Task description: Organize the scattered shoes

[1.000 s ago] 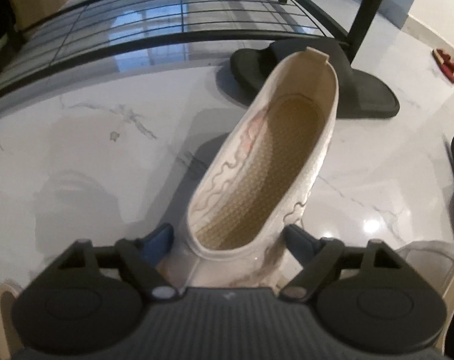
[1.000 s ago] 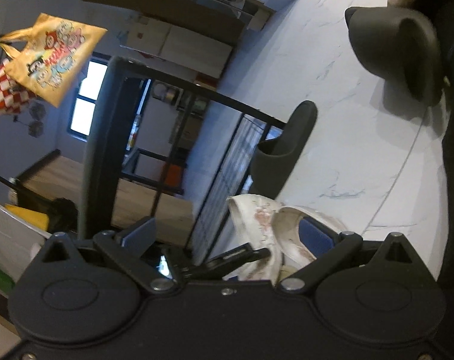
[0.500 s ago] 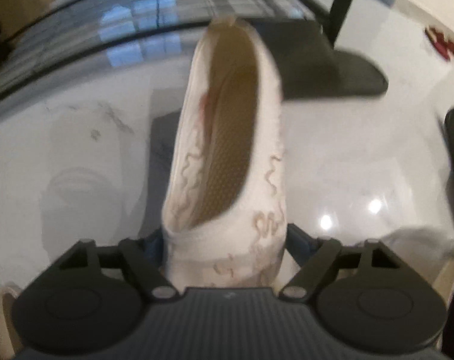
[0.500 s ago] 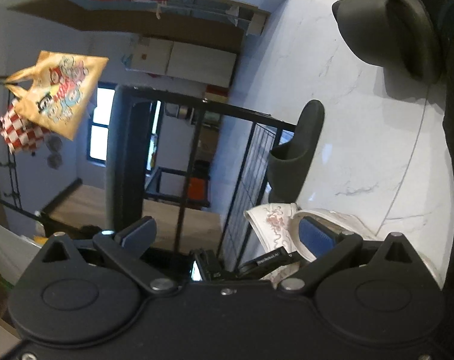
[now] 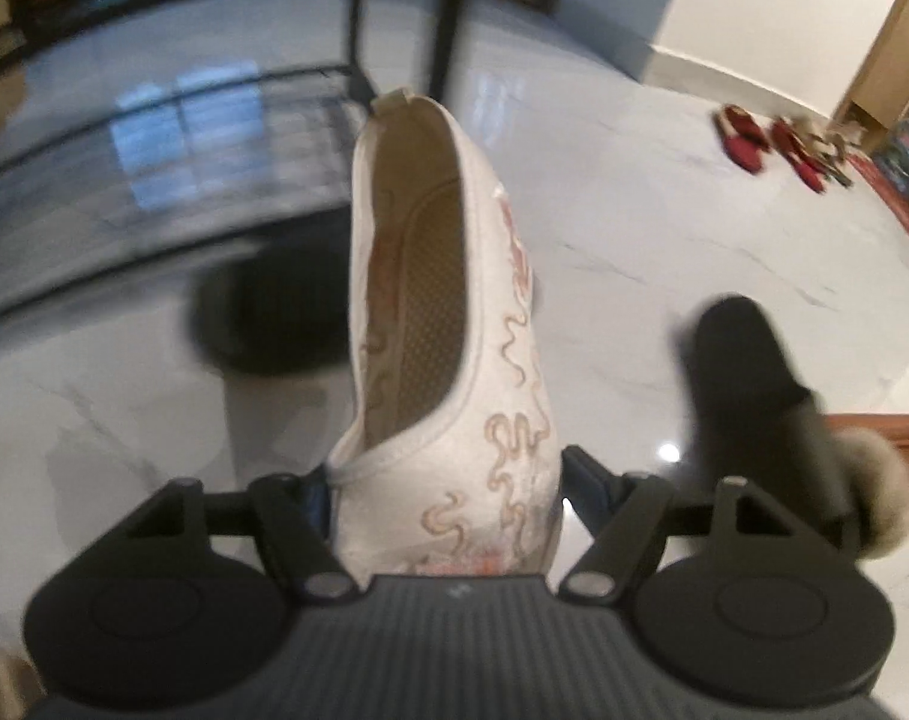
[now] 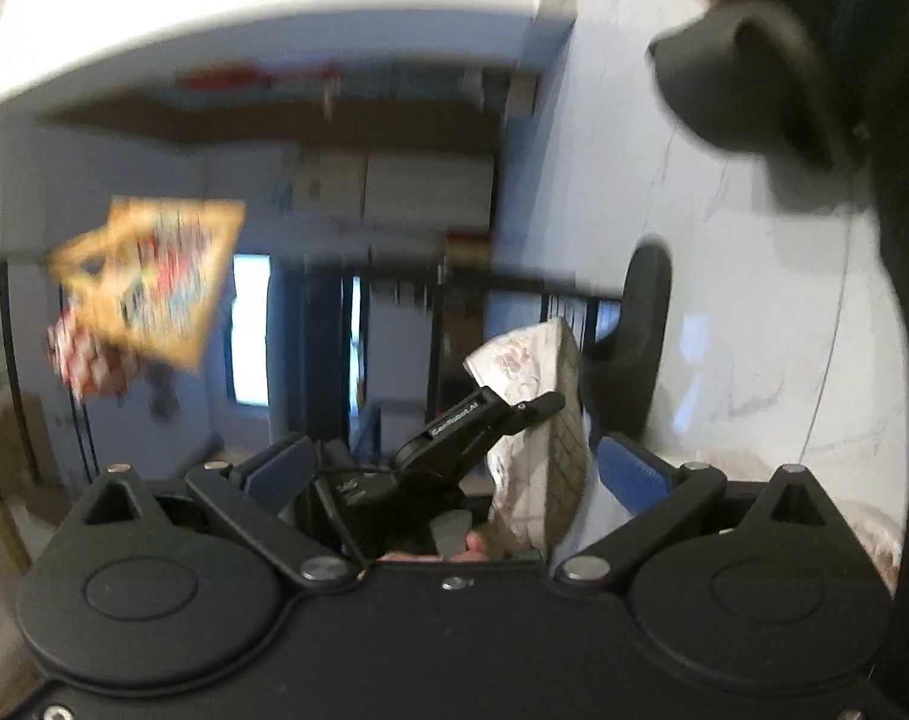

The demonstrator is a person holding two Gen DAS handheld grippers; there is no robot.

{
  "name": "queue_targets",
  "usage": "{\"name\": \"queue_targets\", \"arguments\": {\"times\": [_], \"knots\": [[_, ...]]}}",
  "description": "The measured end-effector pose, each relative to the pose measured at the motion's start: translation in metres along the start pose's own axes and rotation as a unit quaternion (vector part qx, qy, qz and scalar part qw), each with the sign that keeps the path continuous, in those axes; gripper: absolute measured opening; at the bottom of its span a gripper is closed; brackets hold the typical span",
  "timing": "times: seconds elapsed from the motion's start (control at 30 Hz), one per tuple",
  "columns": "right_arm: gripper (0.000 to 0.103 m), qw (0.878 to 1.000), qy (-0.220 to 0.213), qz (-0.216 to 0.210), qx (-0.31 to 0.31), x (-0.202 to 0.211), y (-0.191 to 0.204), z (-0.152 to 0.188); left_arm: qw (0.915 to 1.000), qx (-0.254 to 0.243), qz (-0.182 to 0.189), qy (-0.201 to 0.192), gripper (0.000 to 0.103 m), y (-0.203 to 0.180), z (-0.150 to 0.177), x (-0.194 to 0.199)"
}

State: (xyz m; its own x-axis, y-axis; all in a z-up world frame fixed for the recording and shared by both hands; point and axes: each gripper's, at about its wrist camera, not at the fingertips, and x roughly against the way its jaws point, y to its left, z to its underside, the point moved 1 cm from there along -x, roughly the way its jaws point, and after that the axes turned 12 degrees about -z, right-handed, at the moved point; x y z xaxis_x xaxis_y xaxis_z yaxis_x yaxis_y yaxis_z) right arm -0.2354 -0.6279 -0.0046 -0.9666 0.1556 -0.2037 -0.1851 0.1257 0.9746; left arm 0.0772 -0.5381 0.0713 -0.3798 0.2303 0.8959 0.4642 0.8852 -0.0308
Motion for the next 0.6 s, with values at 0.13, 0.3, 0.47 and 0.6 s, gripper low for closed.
{"name": "queue_targets", "arguments": {"times": [0.13,0.3,0.47,0.6], "knots": [[0.103,0.994,-0.107,-0.006,0.032,0.031,0.005,-0.008,0.9989,-0.027,0.005,0.039,0.073,-0.073,0.038,-0.03],[0.103,0.987,-0.149,-0.015,-0.052,0.046,-0.023,-0.022,0.9933,-0.038,0.002,0.109,0.079,-0.103,0.082,-0.073],[0.103,0.99,-0.139,0.005,-0.037,0.037,-0.026,-0.024,0.989,-0.11,0.014,0.098,0.08,-0.1,0.099,-0.056],[0.103,0.992,-0.122,0.029,-0.024,0.028,-0.022,-0.025,0.9956,-0.079,0.05,0.007,0.089,-0.054,0.088,0.007]]}}
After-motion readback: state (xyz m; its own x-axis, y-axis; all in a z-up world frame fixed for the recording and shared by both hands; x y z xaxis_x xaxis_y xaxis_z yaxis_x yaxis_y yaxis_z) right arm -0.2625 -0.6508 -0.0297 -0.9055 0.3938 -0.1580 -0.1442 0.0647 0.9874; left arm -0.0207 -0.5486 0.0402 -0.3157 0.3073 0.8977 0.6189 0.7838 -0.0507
